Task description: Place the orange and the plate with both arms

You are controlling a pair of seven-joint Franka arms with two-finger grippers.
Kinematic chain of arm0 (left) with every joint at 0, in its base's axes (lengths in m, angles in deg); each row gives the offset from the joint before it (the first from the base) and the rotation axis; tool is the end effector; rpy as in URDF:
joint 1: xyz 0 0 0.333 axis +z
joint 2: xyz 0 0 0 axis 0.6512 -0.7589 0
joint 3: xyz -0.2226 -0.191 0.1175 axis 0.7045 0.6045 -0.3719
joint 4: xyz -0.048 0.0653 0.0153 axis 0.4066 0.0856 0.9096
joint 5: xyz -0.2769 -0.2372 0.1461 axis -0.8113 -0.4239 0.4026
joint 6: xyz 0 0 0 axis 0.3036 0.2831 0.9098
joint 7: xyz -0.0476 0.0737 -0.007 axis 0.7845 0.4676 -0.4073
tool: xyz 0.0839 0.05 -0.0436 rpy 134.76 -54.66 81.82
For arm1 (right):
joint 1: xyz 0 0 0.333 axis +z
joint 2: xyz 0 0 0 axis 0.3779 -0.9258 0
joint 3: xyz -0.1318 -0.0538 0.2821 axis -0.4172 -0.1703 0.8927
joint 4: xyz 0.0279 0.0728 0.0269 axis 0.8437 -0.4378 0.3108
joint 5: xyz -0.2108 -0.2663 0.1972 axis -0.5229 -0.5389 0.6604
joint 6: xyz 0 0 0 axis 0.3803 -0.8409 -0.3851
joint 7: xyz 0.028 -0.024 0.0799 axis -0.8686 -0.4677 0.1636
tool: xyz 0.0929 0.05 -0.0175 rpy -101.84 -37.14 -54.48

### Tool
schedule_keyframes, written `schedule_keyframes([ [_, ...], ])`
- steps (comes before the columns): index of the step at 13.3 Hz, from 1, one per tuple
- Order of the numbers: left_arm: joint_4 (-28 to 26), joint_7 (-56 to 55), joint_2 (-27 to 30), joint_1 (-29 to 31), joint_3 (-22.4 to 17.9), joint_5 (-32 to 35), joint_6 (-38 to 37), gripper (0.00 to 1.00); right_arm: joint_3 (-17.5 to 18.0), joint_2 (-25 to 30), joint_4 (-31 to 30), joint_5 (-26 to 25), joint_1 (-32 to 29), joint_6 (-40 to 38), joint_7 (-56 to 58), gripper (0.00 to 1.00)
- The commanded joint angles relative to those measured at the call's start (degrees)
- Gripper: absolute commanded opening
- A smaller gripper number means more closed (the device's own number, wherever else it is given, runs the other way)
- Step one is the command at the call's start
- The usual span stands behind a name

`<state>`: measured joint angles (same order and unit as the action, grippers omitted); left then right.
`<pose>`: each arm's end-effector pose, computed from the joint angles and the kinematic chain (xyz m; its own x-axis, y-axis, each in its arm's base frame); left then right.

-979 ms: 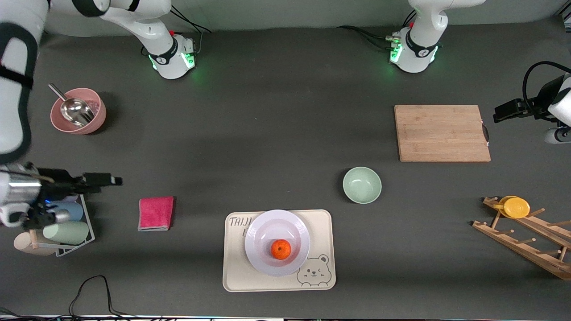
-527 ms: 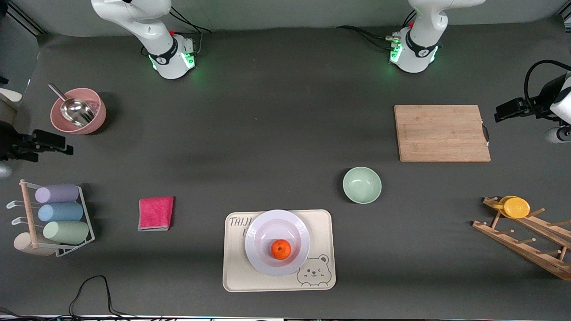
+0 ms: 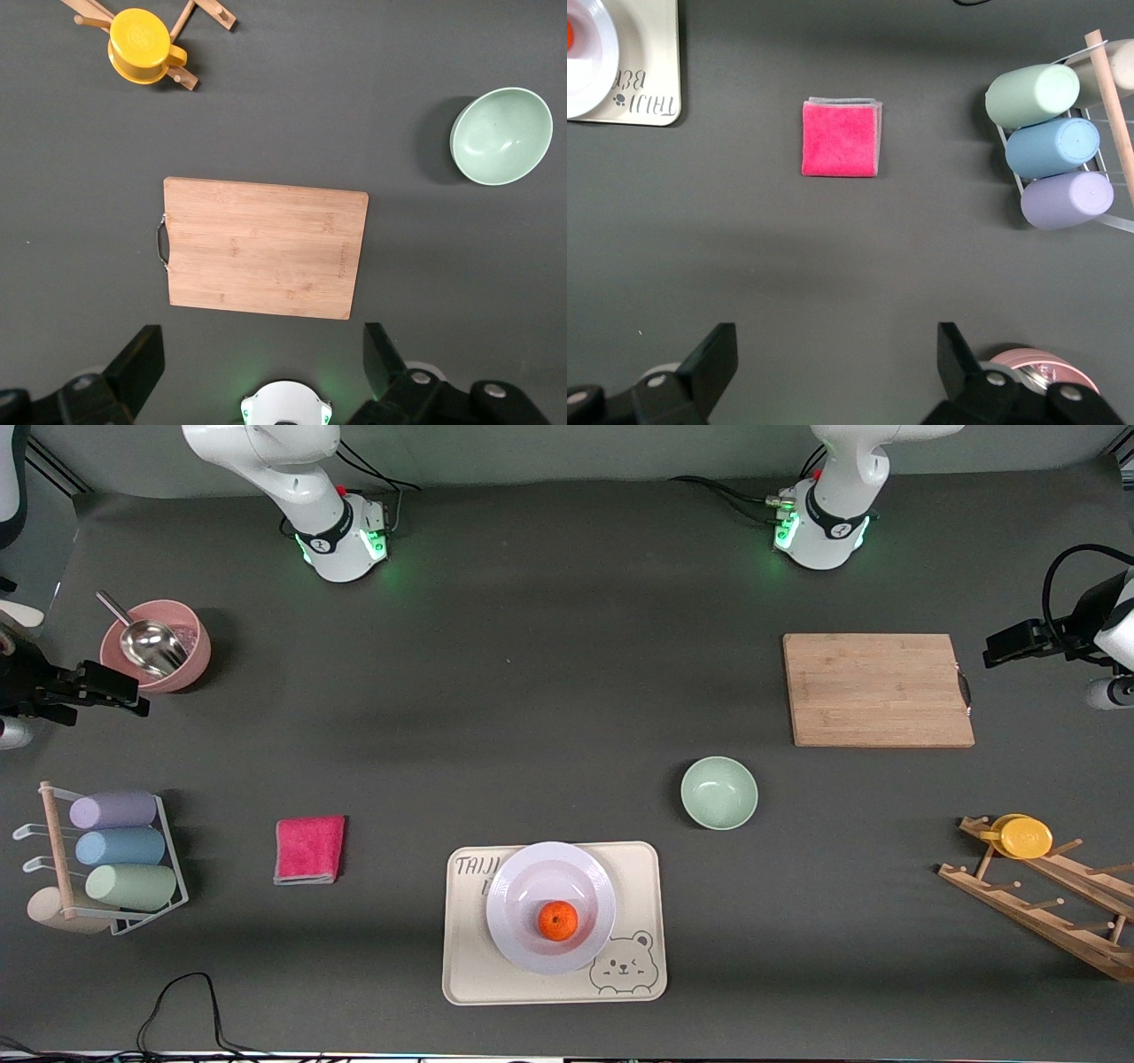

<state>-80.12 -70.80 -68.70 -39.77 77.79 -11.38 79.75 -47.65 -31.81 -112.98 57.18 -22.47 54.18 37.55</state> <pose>0.5406 0.0174 0.5910 0.9819 0.0730 -0.1746 0.0684 -0.9971 -0.0321 0.5787 -0.0384 0.5984 0.9969 0.0690 -0.0381 0.0678 -0.9972 -0.0324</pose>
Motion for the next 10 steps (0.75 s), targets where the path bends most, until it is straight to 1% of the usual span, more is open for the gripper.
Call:
schedule_keyframes([
  [1, 2.21, -0.94, -0.43, -0.16, -0.11, 0.62, -1.84, 1.0, 1.06, 0.46, 0.76, -2.31, -0.26, 0.51, -1.32, 1.0],
  [3, 1.95, -0.85, 0.53, 0.11, -0.37, 0.53, -3.42, 1.0, 1.06, 0.45, 0.5, -2.58, -0.26, -0.27, -1.67, 1.0],
  [6, -0.33, -0.85, 2.55, 0.55, -0.55, 0.45, -2.29, 1.0, 0.97, 0.45, 0.41, -2.66, -0.26, -0.63, -1.58, 1.0],
  [10, 1.94, -0.94, 1.85, 0.28, -0.46, 0.62, -1.75, 1.0, 0.79, 0.45, 0.32, -2.66, -0.44, -0.8, -1.58, 1.0],
])
